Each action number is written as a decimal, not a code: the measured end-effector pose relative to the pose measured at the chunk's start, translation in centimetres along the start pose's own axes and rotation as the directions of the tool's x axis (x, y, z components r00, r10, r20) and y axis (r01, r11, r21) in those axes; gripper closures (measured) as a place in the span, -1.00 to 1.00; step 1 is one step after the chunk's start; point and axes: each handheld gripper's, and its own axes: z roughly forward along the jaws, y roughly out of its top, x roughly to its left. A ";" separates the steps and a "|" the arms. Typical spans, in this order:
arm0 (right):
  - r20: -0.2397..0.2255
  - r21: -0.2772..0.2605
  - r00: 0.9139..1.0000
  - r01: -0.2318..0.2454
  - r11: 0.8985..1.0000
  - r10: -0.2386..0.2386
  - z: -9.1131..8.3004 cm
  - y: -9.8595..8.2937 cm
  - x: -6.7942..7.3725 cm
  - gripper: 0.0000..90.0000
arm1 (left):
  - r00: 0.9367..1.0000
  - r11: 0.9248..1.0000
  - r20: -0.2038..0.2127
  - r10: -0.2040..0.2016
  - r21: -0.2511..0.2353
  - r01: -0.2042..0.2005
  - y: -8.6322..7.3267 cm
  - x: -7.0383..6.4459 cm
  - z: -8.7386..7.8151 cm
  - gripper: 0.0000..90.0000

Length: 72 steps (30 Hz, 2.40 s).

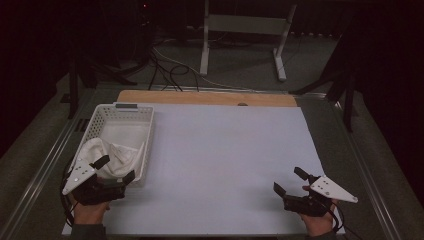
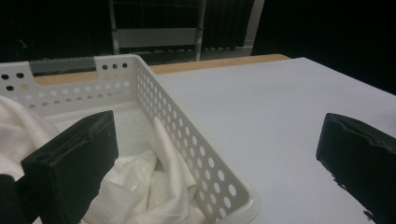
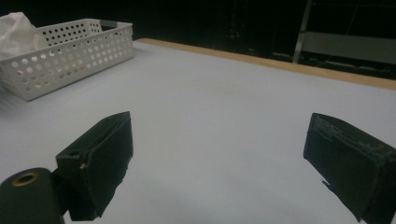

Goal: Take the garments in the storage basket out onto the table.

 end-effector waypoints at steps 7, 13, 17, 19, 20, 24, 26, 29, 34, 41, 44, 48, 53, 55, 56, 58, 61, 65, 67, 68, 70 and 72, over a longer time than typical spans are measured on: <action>-0.004 0.001 1.000 -0.017 1.000 0.017 0.1 -0.1 -0.1 -0.81 | 1.000 1.000 -0.009 0.002 -0.010 -0.002 0.2 0.4 -0.4 -1.00; -0.018 0.000 0.999 -0.026 1.000 0.026 0.2 -0.1 -0.2 -0.81 | 1.000 1.000 0.004 0.000 -0.016 0.000 0.3 0.4 -0.4 -1.00; -0.040 0.030 0.998 -0.039 0.999 0.040 0.6 -0.3 -0.5 -0.83 | 1.000 1.000 0.006 0.003 -0.024 -0.003 0.2 0.4 -0.4 -1.00; -0.057 0.054 0.997 -0.040 0.998 0.043 1.0 -0.4 -0.4 -0.84 | 1.000 1.000 0.008 0.005 -0.029 -0.005 0.2 0.4 -0.5 -1.00; -0.062 0.061 0.997 -0.038 0.997 0.041 1.0 -0.3 -0.2 -0.84 | 1.000 0.999 0.009 0.005 -0.037 -0.005 0.2 0.4 -0.6 -1.00; -0.053 0.069 0.999 -0.002 0.998 0.006 1.2 -0.3 0.2 -0.84 | 1.000 0.999 0.013 -0.002 -0.054 0.003 0.3 0.5 -0.7 -1.00; -0.053 0.071 0.999 0.011 0.997 -0.007 1.2 -0.3 0.2 -0.84 | 1.000 0.998 0.021 -0.008 -0.056 0.009 0.4 0.6 -0.6 -1.00; -0.045 0.072 0.999 -0.002 0.997 0.005 1.3 -0.3 0.1 -0.84 | 1.000 0.999 0.026 -0.003 -0.051 0.005 0.8 0.9 -0.5 -0.98; -0.040 0.077 0.999 -0.008 0.997 0.012 1.4 -0.4 -0.1 -0.84 | 1.000 0.999 0.026 -0.001 -0.054 0.003 1.3 1.0 -0.5 -0.97; -0.037 0.077 0.999 -0.012 0.997 0.015 1.4 -0.4 -0.1 -0.84 | 0.999 0.999 0.036 -0.032 -0.034 0.033 2.1 1.3 -0.5 -0.97; -0.037 0.082 0.999 -0.013 0.997 0.016 1.4 -0.5 -0.1 -0.84 | 0.999 0.999 0.029 -0.037 -0.034 0.038 2.2 1.6 -0.6 -0.98; -0.035 0.078 0.999 -0.010 0.997 0.013 1.4 -0.5 -0.1 -0.84 | 1.000 0.999 0.012 -0.026 -0.024 0.026 2.4 2.0 -0.8 -0.99; -0.035 0.081 0.999 -0.014 0.997 0.017 1.4 -0.5 -0.1 -0.83 | 0.999 1.000 0.043 -0.023 -0.003 0.023 2.8 2.8 -0.9 -0.96; -0.035 0.084 0.999 -0.012 0.996 0.015 1.5 -0.5 -0.1 -0.84 | 0.998 0.999 0.047 -0.033 -0.014 0.034 3.0 3.2 -1.1 -0.95; -0.035 0.084 0.999 -0.012 0.996 0.015 1.5 -0.5 -0.1 -0.84 | 0.998 0.999 0.047 -0.033 -0.014 0.034 3.0 3.2 -1.1 -0.95; -0.035 0.085 0.999 -0.014 0.996 0.017 1.4 -0.5 -0.1 -0.84 | 0.999 0.999 0.028 -0.030 -0.025 0.031 3.2 3.5 -1.2 -0.96; -0.035 0.083 0.999 -0.013 0.996 0.016 1.4 -0.5 -0.1 -0.83 | 1.000 1.000 0.006 -0.020 -0.011 0.020 3.5 3.8 -1.2 -0.99; -0.036 0.082 0.999 -0.013 0.997 0.016 1.4 -0.5 -0.1 -0.84 | 1.000 1.000 -0.016 -0.014 0.002 0.014 3.8 4.4 -1.0 -0.99; -0.035 0.082 0.999 -0.012 0.997 0.014 1.4 -0.5 -0.1 -0.83 | 1.000 1.000 -0.023 -0.021 0.008 0.021 4.0 4.7 -0.9 -0.99; -0.036 0.082 0.999 -0.012 0.997 0.015 1.4 -0.5 -0.1 -0.83 | 0.999 1.000 -0.029 -0.022 0.013 0.022 4.0 4.9 -0.8 -0.99; -0.035 0.082 0.999 -0.013 0.997 0.016 1.4 -0.5 -0.1 -0.84 | 0.999 1.000 -0.040 -0.023 0.020 0.024 4.2 5.2 -0.8 -0.99; -0.036 0.083 0.999 -0.017 0.996 0.020 1.4 -0.5 -0.1 -0.84 | 0.998 0.999 -0.052 -0.027 0.028 0.029 4.3 5.5 -0.7 -0.99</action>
